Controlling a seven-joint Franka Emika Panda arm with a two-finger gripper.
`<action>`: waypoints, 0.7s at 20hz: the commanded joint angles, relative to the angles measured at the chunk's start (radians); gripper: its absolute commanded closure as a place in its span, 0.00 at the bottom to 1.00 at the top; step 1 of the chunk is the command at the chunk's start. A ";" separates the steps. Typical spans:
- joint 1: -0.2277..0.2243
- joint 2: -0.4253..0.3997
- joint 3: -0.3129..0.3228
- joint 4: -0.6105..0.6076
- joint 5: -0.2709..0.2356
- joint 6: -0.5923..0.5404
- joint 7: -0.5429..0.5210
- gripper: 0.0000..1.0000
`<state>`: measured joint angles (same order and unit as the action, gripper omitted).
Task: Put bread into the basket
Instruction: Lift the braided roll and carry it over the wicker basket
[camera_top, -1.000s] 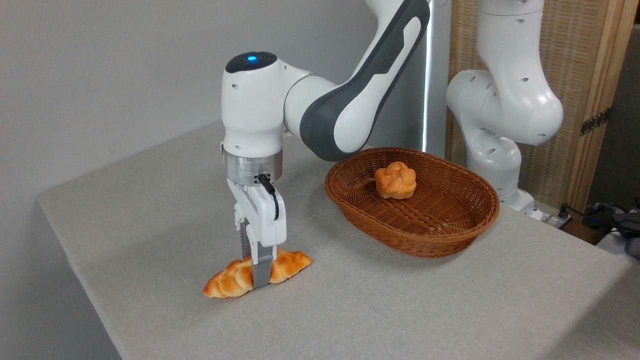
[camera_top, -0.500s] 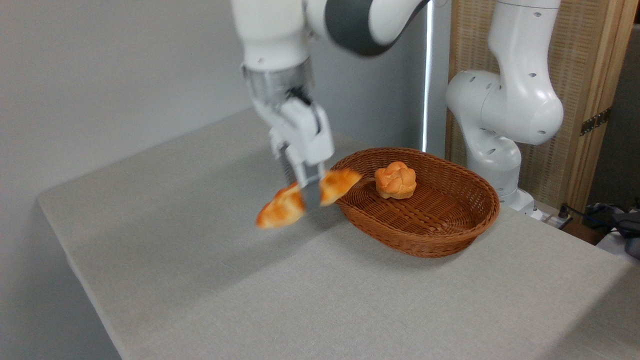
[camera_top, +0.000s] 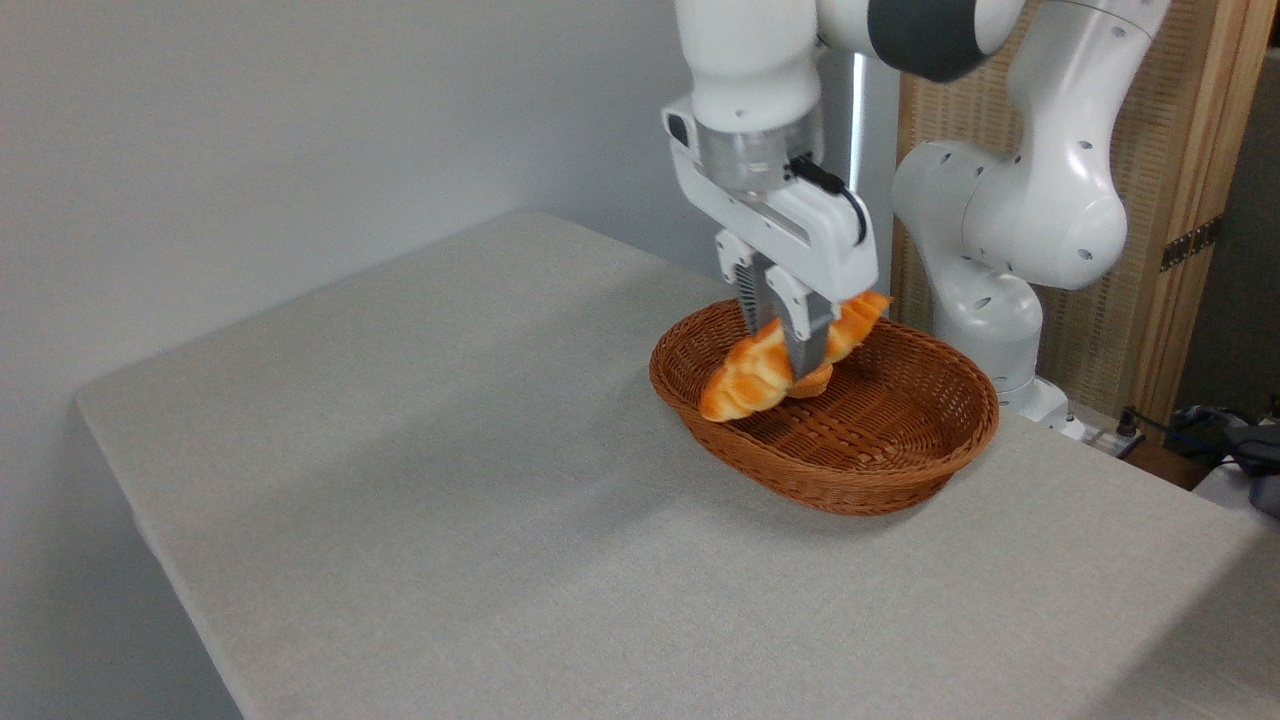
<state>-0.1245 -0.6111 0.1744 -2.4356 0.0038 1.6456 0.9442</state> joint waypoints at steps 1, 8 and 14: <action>-0.012 -0.068 0.002 -0.092 0.027 0.002 0.018 0.65; -0.029 -0.065 0.002 -0.125 0.076 0.006 0.018 0.13; -0.027 -0.062 0.002 -0.123 0.088 0.008 0.018 0.00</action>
<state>-0.1461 -0.6627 0.1718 -2.5553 0.0641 1.6466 0.9450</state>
